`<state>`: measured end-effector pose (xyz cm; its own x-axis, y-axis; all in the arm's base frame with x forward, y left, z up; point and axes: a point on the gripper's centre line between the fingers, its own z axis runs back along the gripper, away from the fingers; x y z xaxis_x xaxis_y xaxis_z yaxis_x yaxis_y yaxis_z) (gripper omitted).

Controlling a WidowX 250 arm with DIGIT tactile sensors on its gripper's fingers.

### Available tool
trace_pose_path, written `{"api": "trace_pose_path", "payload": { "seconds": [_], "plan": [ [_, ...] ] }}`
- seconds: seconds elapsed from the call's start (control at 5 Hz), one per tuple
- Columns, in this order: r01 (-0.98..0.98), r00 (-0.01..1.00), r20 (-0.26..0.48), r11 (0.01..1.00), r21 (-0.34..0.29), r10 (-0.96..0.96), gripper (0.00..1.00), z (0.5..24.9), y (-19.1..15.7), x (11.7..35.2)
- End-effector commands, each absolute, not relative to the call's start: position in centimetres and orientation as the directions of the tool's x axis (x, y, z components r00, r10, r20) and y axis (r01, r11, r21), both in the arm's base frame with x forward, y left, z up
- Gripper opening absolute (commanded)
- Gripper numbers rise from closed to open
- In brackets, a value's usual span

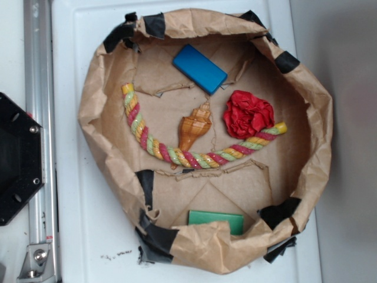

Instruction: Grab the multicolored rope.

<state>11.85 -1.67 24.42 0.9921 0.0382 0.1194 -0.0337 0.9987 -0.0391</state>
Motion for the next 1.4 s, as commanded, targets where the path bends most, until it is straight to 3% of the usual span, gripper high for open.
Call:
{"api": "trace_pose_path", "payload": {
  "seconds": [0.0, 0.2, 0.4, 0.6, 0.8, 1.0, 1.2],
  "plan": [
    [-0.034, 0.992, 0.119, 0.999, -0.039, 0.038, 1.00, 24.4, -1.7, 11.8],
    [-0.051, 0.966, 0.248, 0.995, -0.083, 0.070, 1.00, 20.9, -2.3, 16.8],
    [-0.072, 0.949, 0.300, 0.993, -0.091, 0.096, 1.00, 18.0, -2.4, 21.7],
    [-0.127, 0.959, 0.249, 0.990, -0.059, 0.138, 1.00, 13.9, -0.7, 24.7],
    [-0.203, 0.959, 0.195, 0.979, -0.027, 0.205, 1.00, 11.2, 0.7, 26.2],
    [-0.277, 0.956, 0.088, 0.960, -0.036, 0.279, 1.00, 7.7, -0.7, 26.4],
    [-0.279, 0.956, 0.085, 0.959, -0.041, 0.282, 1.00, 6.1, -3.0, 26.1]
  ]
}}
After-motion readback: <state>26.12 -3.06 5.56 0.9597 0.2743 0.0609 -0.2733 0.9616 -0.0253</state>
